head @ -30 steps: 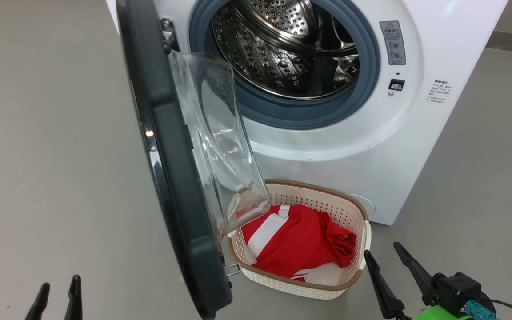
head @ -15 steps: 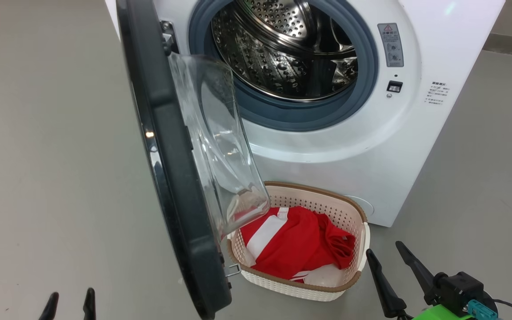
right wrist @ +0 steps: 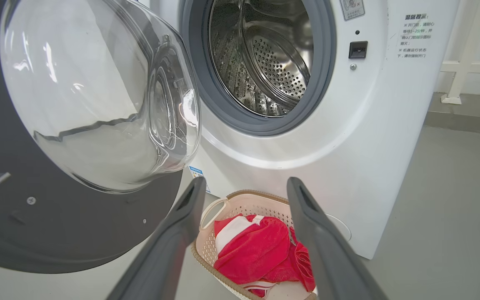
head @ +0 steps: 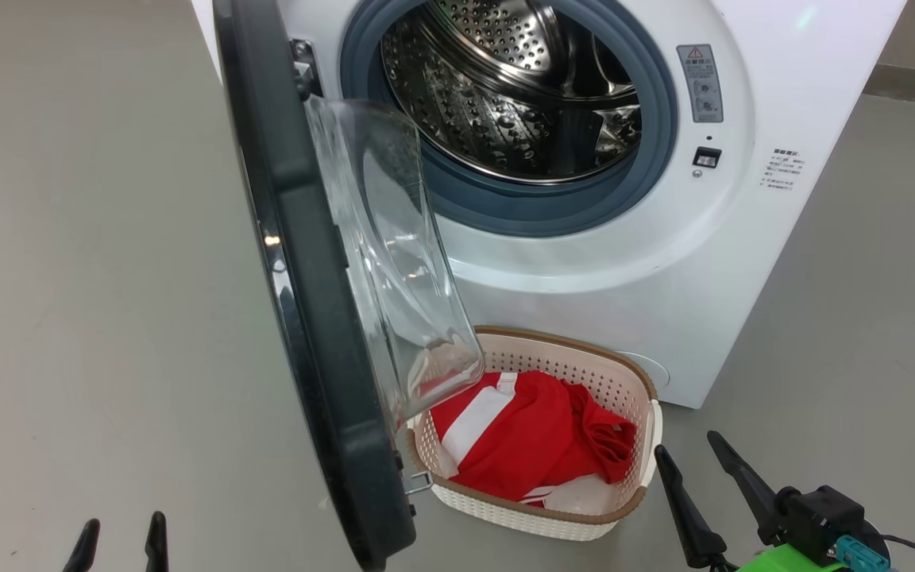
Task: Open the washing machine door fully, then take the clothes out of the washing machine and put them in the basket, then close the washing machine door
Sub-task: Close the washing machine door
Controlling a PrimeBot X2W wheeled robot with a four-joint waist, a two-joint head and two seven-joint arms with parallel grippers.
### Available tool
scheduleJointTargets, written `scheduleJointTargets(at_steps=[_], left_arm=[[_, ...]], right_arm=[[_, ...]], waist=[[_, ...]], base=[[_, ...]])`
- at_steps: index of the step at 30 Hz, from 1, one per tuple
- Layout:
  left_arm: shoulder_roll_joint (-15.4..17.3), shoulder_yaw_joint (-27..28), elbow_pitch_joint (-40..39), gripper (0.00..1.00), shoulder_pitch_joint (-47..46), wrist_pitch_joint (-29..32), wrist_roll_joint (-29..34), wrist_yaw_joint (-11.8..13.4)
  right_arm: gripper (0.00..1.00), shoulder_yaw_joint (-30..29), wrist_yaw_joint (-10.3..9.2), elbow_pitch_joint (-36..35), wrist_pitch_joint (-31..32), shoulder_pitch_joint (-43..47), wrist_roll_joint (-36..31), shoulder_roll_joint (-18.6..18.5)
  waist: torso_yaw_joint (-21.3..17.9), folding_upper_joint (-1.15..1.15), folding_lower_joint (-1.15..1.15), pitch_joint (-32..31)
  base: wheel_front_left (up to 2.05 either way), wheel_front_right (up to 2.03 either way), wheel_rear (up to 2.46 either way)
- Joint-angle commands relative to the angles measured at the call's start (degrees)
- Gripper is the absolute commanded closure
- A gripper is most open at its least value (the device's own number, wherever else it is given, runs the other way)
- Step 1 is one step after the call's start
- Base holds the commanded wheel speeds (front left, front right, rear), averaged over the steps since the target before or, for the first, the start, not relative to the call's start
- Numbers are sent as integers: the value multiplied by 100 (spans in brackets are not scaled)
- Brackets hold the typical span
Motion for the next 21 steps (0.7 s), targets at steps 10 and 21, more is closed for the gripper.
scheduleJointTargets(at_steps=[10, 21], left_arm=[[119, 298, -299, 28, -186, -70, -347, -32], [884, 109, -489, 100, -615, -70, -1090, -32]], right_arm=[[0, 127, 35, -132, -37, -57, -42, -52], [0, 171, 35, -122, -37, -58, -44, -32]], waist=[[14, 0, 0, -30], [23, 0, 0, -40]], base=[[0, 0, 0], [0, 0, 0]])
